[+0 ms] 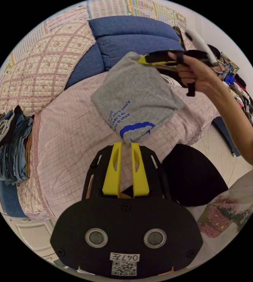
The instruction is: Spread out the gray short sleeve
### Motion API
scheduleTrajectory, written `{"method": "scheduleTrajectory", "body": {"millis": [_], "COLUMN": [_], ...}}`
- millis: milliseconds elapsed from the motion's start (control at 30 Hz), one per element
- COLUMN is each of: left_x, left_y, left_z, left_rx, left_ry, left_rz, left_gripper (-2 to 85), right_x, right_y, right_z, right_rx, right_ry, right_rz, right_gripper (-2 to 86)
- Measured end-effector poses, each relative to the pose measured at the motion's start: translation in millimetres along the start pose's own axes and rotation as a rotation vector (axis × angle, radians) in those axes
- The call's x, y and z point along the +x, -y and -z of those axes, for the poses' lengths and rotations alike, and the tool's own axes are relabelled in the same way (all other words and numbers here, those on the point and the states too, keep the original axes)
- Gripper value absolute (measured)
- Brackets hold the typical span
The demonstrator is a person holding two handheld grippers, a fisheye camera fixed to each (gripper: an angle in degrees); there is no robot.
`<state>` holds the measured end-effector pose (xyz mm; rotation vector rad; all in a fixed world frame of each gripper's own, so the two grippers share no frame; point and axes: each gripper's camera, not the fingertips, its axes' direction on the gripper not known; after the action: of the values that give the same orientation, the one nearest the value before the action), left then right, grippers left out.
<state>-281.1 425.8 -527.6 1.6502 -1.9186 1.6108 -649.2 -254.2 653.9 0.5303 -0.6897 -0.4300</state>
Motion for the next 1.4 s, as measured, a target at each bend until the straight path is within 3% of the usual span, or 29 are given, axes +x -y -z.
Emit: {"method": "scheduleTrajectory", "body": {"millis": [167, 300, 467, 667, 800, 900, 967, 1033, 1067, 1233, 1400], "left_x": [-4.0, 5.5, 38.5, 65.7, 70.1, 63.2, 54.1, 49.5, 48.5, 37.0, 16.3], "left_y": [14.1, 30.9, 68.8, 110.7, 129.3, 144.7, 159.9, 171.6, 177.1, 187.1, 200.4], "left_z": [12.7, 17.7, 5.3, -12.7, -22.0, -34.5, -45.8, -53.5, -55.6, -62.9, -68.8], "left_rx": [0.070, 0.112, 0.117, 0.060, -0.006, -0.047, -0.055, -0.067, -0.067, -0.076, -0.069], "left_ry": [0.001, -0.008, 0.013, 0.069, 0.158, 0.203, 0.201, 0.197, 0.200, 0.216, 0.197], "left_rz": [0.023, 0.014, -0.027, -0.060, -0.069, -0.041, 0.002, 0.027, 0.036, 0.041, 0.043], "left_gripper": [4.3, 3.8, 2.9, 2.4, 1.4, 0.5, 0.2, 0.1, 0.1, 0.1, 0.2], "right_x": [-20.6, 6.2, 106.8, 243.6, 357.6, 474.4, 573.3, 634.5, 654.1, 656.3, 630.4], "right_y": [-59.3, -101.5, -146.6, -179.3, -170.5, -163.0, -177.5, -206.1, -230.7, -301.6, -307.7], "right_z": [121.9, 206.7, 324.2, 419.5, 438.6, 433.8, 411.0, 383.4, 371.1, 341.2, 285.3], "right_rx": [0.144, 0.144, 0.096, 0.146, 0.081, 0.035, -0.020, -0.214, -0.220, -0.026, -0.106], "right_ry": [-0.153, -0.261, -0.425, -0.404, -0.461, -0.614, -0.788, -0.918, -0.978, -1.119, -0.786], "right_rz": [0.227, 0.343, 0.349, 0.350, 0.278, 0.083, -0.238, -0.510, -0.608, -0.610, -0.237], "right_gripper": [0.0, 0.2, 0.6, 0.6, 0.8, 1.4, 2.9, 5.6, 6.1, 6.1, 3.1]}}
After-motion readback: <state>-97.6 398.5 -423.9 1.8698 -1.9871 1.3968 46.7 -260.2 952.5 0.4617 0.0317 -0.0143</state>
